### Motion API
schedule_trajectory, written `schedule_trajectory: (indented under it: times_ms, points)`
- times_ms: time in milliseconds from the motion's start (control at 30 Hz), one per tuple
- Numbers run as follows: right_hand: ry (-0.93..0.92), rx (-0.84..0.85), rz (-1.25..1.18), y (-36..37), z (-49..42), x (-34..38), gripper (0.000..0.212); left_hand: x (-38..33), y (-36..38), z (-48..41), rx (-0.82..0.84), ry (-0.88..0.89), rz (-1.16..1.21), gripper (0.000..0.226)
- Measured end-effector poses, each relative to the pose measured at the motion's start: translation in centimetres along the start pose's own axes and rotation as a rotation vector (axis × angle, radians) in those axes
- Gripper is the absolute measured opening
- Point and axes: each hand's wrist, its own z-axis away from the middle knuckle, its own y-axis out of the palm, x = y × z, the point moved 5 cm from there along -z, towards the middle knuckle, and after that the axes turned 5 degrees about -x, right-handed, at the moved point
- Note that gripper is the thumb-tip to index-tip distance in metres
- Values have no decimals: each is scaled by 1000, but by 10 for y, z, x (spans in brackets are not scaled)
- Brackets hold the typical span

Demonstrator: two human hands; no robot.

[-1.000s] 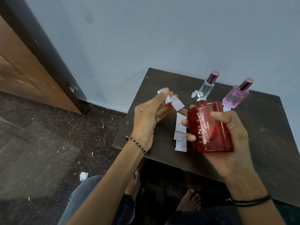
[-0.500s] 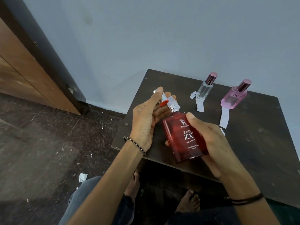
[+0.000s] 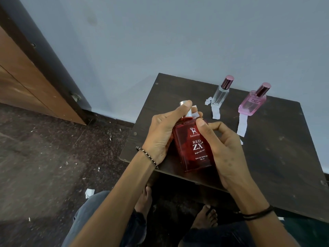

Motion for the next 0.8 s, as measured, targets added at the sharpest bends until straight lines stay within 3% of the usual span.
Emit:
schedule_trajectory:
  times_ms: [133,367,633,800]
  points:
    - [-28,-56,8,1,1,-6,45,0,0,0,-41,34,-27,40]
    - [-56,-143,50,-1,1,-17,35,7,6,0,-158,98,-52,32]
    - [-111,-171,60,0,5,-18,35,5,8,5,-81,-36,37,47]
    - [-178,-207,98,-3,10,-14,33,2,16,15,-183,-36,20,33]
